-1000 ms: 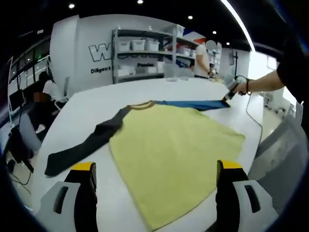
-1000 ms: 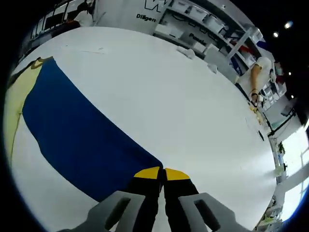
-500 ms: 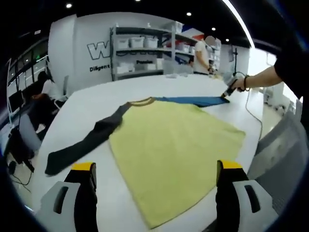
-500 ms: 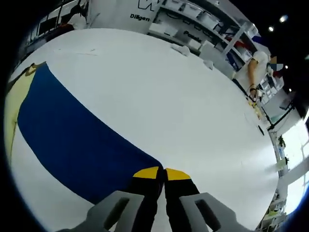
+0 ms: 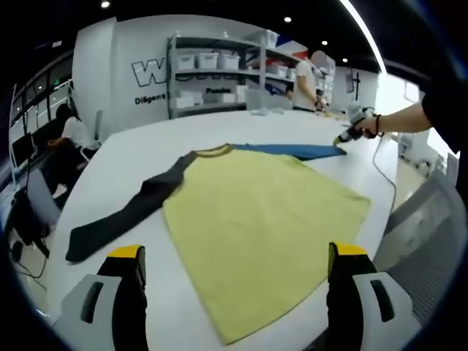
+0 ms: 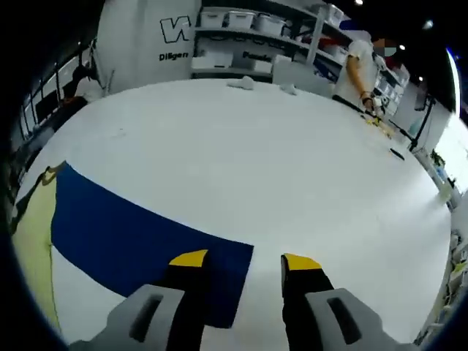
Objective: Fold the garment on the visible template until the final outline fits inside the template.
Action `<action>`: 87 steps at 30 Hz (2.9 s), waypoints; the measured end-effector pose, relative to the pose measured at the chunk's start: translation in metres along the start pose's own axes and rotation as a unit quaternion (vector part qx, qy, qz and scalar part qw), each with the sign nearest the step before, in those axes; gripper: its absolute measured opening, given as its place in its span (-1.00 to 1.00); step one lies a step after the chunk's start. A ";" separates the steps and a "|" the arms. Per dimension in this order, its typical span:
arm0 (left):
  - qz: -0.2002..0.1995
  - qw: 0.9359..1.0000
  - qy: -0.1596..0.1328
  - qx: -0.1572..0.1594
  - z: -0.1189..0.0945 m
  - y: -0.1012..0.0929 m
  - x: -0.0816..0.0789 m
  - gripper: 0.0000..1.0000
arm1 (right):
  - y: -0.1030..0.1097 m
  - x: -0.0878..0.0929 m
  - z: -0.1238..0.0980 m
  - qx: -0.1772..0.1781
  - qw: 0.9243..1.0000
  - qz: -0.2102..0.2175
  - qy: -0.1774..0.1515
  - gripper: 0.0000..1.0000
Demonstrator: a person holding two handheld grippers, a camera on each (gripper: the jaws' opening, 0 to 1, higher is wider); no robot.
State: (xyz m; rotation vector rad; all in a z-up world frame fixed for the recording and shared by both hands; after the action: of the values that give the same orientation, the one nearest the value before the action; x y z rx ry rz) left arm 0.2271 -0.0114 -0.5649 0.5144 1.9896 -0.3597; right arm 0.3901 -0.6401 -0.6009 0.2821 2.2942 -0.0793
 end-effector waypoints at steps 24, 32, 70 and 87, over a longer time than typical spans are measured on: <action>-0.004 1.000 0.005 -0.006 -0.002 0.001 0.001 0.98 | 0.026 0.039 -0.029 -0.023 1.000 0.002 0.015 -0.34; -0.004 1.000 0.007 -0.010 -0.002 0.002 0.001 0.98 | 0.021 0.038 -0.025 -0.015 0.999 -0.027 0.022 -0.77; -0.015 1.000 0.005 0.004 -0.003 -0.006 -0.002 0.98 | 0.066 -0.030 -0.025 -0.095 0.995 0.010 0.009 -1.00; -0.012 1.000 0.012 0.015 -0.002 -0.010 -0.001 0.98 | 0.152 -0.047 -0.028 -0.160 0.987 -0.029 -0.007 -1.00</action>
State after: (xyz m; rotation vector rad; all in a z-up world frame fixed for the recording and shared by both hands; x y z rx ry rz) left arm 0.2205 -0.0196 -0.5627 0.5160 2.0176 -0.4014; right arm 0.4350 -0.4967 -0.5430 0.0488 2.2586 0.2556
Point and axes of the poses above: the point that each gripper's makers call its tool centre point, and the gripper's own axes: z roughly forward along the fingers, y roughly to its left, x roughly out of its underside, the point moved 8 cm from there along -z, roughly backward along the fingers, and after that the axes turned 4 degrees about -y, right-handed, at the moved point
